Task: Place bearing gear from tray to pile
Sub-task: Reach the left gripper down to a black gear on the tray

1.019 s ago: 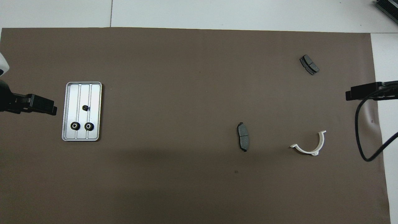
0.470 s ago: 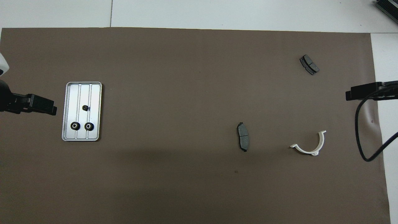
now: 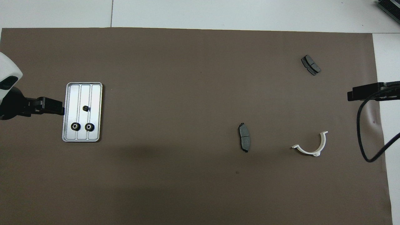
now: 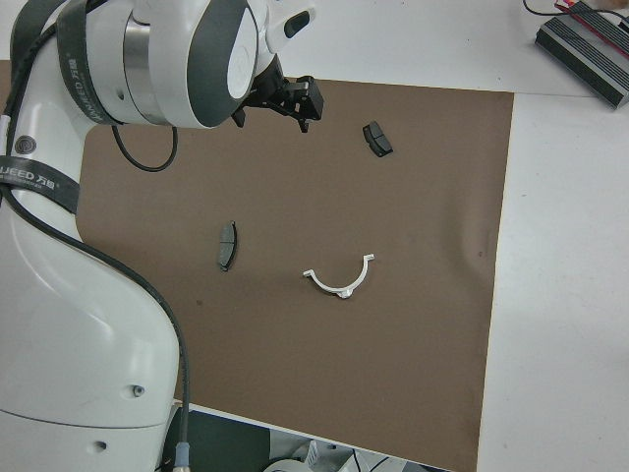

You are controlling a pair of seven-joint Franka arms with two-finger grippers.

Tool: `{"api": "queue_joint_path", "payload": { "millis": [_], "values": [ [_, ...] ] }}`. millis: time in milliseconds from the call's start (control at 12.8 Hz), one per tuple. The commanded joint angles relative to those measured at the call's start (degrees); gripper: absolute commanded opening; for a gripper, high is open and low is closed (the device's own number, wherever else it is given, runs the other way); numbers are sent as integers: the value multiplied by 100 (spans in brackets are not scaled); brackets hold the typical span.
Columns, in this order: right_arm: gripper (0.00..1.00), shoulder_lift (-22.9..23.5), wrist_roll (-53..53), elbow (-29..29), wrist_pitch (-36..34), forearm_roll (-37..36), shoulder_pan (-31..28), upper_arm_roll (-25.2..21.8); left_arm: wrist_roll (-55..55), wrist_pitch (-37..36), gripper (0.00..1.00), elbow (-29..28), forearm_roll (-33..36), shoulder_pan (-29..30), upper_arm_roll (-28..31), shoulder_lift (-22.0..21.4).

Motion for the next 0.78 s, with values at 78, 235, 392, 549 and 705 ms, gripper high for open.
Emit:
{"api": "queue_joint_path", "payload": {
  "millis": [78,235,392,549,705],
  "values": [
    [100,-102,66,-99,-47,52,-14,4,-84,1594,100,-981,80,253,-22,147],
    [100,-102,66,-99,-47,52,-14,4,-75,2192,100,-991,80,340,-30,613],
    [100,-102,66,-99,-47,52,-14,4,-75,2772,100,-1183,80,350,-22,851],
    [100,-102,66,-99,-47,52,-14,4,-75,3502,100,-1648,80,359,-22,887],
    [100,-102,66,-99,-47,52,-14,4,-84,3750,100,-1703,80,332,-22,1184]
  ]
}}
